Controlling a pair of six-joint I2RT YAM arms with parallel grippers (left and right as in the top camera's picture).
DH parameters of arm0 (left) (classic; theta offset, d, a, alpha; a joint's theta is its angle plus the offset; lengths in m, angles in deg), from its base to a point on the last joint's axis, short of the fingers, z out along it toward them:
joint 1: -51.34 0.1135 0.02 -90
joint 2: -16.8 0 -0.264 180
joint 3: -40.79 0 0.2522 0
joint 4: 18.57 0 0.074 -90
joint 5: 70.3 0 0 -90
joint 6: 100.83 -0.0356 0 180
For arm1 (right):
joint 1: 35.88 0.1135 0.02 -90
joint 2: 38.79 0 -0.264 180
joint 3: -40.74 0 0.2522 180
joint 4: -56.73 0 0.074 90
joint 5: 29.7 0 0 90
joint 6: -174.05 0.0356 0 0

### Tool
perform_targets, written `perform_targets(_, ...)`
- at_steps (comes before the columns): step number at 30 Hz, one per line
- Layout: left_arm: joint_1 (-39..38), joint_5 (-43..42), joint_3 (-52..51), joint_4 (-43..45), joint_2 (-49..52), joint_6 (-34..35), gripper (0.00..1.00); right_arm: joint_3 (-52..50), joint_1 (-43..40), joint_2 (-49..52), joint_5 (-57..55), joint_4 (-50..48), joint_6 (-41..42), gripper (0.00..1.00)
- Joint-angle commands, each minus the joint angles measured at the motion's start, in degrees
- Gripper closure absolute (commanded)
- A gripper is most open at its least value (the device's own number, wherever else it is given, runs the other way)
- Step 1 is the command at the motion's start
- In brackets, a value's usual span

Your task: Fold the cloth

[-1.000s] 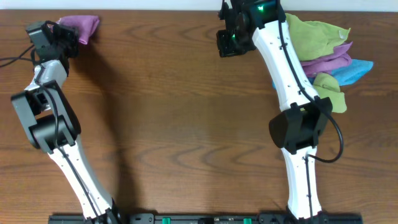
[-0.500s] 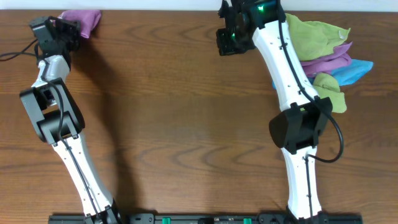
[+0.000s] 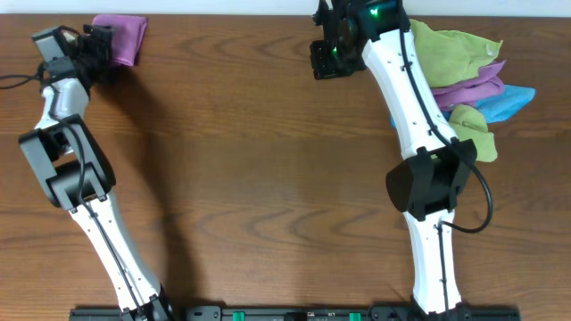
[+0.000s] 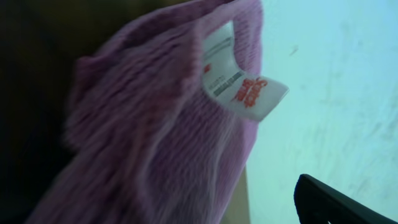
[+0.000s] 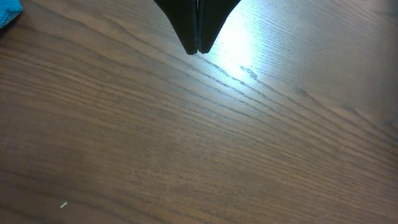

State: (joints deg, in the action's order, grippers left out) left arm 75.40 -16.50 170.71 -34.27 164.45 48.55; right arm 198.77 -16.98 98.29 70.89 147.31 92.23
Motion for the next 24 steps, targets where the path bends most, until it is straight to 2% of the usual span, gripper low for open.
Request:
perform_targets(1, 1.07, -0.37, -0.04, -5.25, -3.78, -7.93, 0.05, 0.26, 0.48, -1.07, 0.22, -0.09, 1.03, 0.99)
perform_targets(7, 1.14, 0.15, -0.04, -19.71, -11.89, -13.75, 0.05, 0.26, 0.63, -1.07, 0.37, -0.04, 1.03, 0.99)
perform_targets(10, 1.11, 3.54, -0.04, -28.70, -17.03, -18.62, 0.04, 0.26, 0.63, -1.14, 0.37, 0.35, 1.03, 0.96)
perform_targets(11, 1.11, 5.31, -0.04, -32.09, -19.04, -21.11, 0.05, 0.26, 0.63, -1.44, 0.37, 0.61, 1.01, 0.83)
perform_targets(12, 1.11, 6.99, -0.07, -35.85, -21.38, -24.72, 0.05, 0.26, 0.57, -1.73, 0.33, 0.79, 0.96, 0.57)
perform_targets(13, 1.09, 8.00, -0.07, -38.64, -23.21, -27.87, 0.05, 0.26, 0.50, -2.19, 0.31, 0.79, 0.96, 0.41)
perform_targets(14, 1.01, 9.09, -0.04, -41.97, -25.29, -31.21, 0.05, 0.26, 0.31, -2.89, 0.31, 0.76, 0.96, 0.18)
perform_targets(15, 0.79, 9.75, -0.07, -45.46, -27.45, -34.93, 0.05, 0.26, 0.09, -3.74, -0.15, 0.79, 0.94, 0.01)
perform_targets(20, -0.46, 15.52, -0.07, -59.19, -37.18, -46.90, 0.04, 0.26, -1.97, -10.03, -5.62, 2.80, 0.26, 0.01)
perform_targets(22, -0.68, 19.17, -0.07, -63.71, -40.81, -47.65, 0.05, 0.26, -2.93, -13.05, -7.37, 4.17, -0.61, 0.01)
perform_targets(24, -0.66, 19.12, -0.07, -67.21, -44.70, -47.58, 0.05, 0.26, -3.96, -16.11, -7.80, 5.64, -1.62, 0.01)
